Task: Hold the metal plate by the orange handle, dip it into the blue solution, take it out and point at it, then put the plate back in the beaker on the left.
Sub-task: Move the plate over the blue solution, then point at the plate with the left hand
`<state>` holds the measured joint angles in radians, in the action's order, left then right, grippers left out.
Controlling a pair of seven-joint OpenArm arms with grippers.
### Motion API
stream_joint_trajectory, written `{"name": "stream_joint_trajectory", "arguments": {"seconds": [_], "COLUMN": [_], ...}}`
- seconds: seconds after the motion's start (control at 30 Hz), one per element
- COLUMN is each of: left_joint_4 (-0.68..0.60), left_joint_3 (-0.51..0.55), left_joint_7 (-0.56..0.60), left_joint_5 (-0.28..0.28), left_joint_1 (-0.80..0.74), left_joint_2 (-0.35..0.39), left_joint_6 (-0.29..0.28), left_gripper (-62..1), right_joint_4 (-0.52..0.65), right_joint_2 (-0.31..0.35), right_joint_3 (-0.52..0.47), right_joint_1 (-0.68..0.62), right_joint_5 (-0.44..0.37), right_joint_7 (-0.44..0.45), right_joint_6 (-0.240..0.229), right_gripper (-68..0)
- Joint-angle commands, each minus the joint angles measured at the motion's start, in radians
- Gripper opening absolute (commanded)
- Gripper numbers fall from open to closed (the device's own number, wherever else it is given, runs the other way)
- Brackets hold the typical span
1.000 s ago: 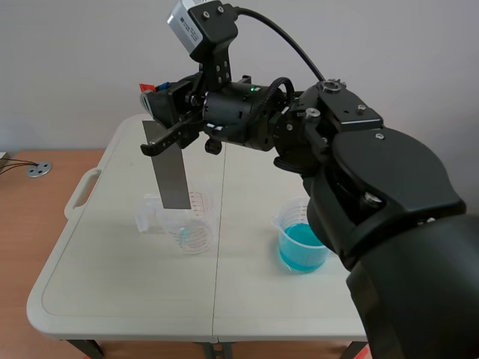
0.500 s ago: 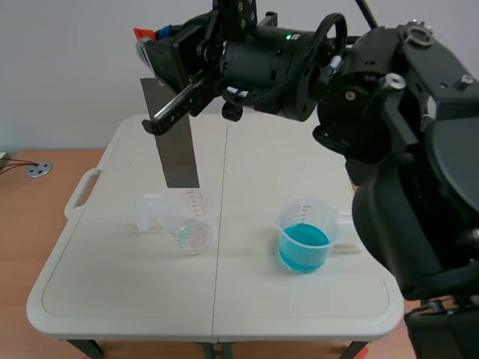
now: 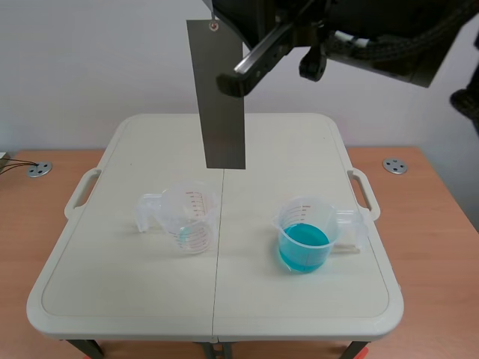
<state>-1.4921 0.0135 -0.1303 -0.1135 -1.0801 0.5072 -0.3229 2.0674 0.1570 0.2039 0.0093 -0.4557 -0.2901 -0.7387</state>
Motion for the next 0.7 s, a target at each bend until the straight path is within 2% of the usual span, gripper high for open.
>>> {"name": "stream_joint_trajectory", "arguments": {"seconds": [0.0, 0.43, 0.67], "left_joint_4": [-0.018, -0.018, -0.018], "left_joint_3": [-0.002, -0.002, -0.002], "left_joint_7": [0.006, 0.006, 0.006], "left_joint_5": [-0.005, -0.005, -0.005], "left_joint_1": [-0.003, 0.001, 0.003], "left_joint_2": [0.006, 0.006, 0.006], "left_joint_6": [-0.005, -0.005, -0.005], "left_gripper": [-59.0, -59.0, -59.0], "right_joint_4": [0.017, 0.040, 0.036], "right_joint_2": [0.037, 0.311, 0.411], "right_joint_3": [-0.021, -0.159, -0.167], "right_joint_1": [-0.003, -0.046, -0.046], "right_joint_5": [-0.039, -0.286, -0.316], "right_joint_7": [0.019, 0.026, 0.027], "right_joint_6": [-0.007, -0.007, -0.007], "right_gripper": [-62.7, -62.7, -62.7]}}
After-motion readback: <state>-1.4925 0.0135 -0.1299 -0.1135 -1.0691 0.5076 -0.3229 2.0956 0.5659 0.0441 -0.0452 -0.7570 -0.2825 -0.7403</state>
